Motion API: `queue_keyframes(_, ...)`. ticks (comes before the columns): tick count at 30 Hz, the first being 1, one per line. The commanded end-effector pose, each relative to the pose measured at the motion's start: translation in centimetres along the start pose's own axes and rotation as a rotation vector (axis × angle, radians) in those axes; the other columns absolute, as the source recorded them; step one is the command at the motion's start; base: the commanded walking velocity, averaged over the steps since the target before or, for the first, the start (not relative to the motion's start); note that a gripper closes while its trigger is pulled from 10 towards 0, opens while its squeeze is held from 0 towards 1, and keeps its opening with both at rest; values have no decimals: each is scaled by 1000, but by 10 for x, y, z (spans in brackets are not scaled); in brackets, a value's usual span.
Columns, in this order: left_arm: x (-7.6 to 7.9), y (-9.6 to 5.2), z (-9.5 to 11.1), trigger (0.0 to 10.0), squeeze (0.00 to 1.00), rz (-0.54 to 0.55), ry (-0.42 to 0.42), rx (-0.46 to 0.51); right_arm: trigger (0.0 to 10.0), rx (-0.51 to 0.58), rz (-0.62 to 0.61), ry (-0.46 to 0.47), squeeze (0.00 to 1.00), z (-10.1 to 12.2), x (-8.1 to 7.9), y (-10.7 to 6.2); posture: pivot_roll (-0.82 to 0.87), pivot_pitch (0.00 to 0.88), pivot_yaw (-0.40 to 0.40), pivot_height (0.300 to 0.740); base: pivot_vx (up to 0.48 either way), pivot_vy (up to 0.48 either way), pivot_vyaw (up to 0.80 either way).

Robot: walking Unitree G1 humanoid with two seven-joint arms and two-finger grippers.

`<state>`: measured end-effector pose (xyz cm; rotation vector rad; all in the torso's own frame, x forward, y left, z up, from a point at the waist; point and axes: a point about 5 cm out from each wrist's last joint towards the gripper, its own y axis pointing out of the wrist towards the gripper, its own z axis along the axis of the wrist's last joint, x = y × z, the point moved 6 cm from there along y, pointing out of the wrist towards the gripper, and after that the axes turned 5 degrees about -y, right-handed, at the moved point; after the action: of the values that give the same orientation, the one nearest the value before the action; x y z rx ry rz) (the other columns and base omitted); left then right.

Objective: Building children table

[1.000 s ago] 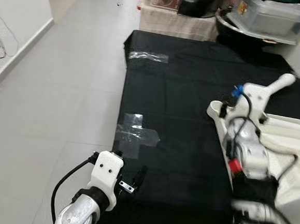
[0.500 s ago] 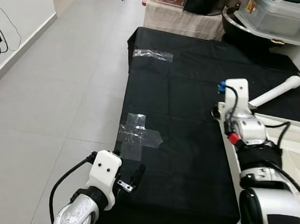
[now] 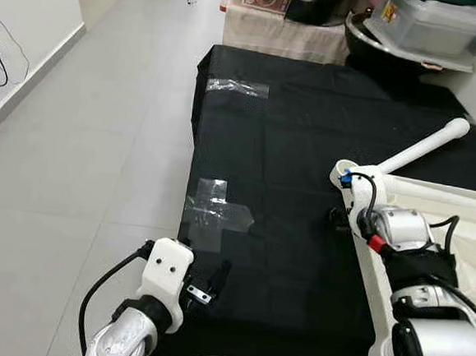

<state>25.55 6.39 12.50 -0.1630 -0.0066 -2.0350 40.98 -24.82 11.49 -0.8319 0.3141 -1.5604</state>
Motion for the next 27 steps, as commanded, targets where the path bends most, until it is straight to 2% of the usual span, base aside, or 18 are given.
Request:
queue_keyframes(1,3,0,-6,10000,0,-5,-17,-24,10000,-61,20,1,0,-16,-1,4,37,120,-154,740,0,0,0)
queue_keyframes(7,2,0,-7,10000,0,-3,-14,-25,10000,-125,102,-33,0,-27,-3,5,38,119,-155,740,0,0,0)
queue_keyframes(10,2,1,-7,10000,0,-3,-14,-25,10000,-122,113,-53,0,-25,-2,4,38,119,-155,740,0,0,0)
queue_keyframes(12,2,1,-7,10000,0,-2,-12,-26,10000,-114,136,-119,0,-23,6,1,34,119,-156,740,0,0,0)
queue_keyframes(17,2,1,-7,10000,0,-2,-12,-26,10000,-111,155,-179,0,-19,17,0,35,119,-156,740,0,0,0)
queue_keyframes(18,2,1,-7,10000,0,-2,-12,-26,1255,-106,159,-205,0,-18,18,0,32,118,-157,740,0,0,0)
queue_keyframes(19,2,1,-7,10000,0,-3,-12,-26,1255,-103,162,-223,0,-17,18,0,32,118,-157,740,0,0,0)
queue_keyframes(20,2,1,-7,10000,0,-2,-12,-26,0,-100,185,-238,0,-17,15,0,35,116,-158,740,0,0,0)
queue_keyframes(26,2,1,-7,10000,0,-1,-9,-26,0,-70,250,-296,0,-11,3,-2,36,119,-158,740,0,0,0)
queue_keyframes(27,2,1,-7,10000,0,-1,-9,-27,0,-44,274,-303,0,-6,-3,-4,35,118,-156,740,0,0,0)
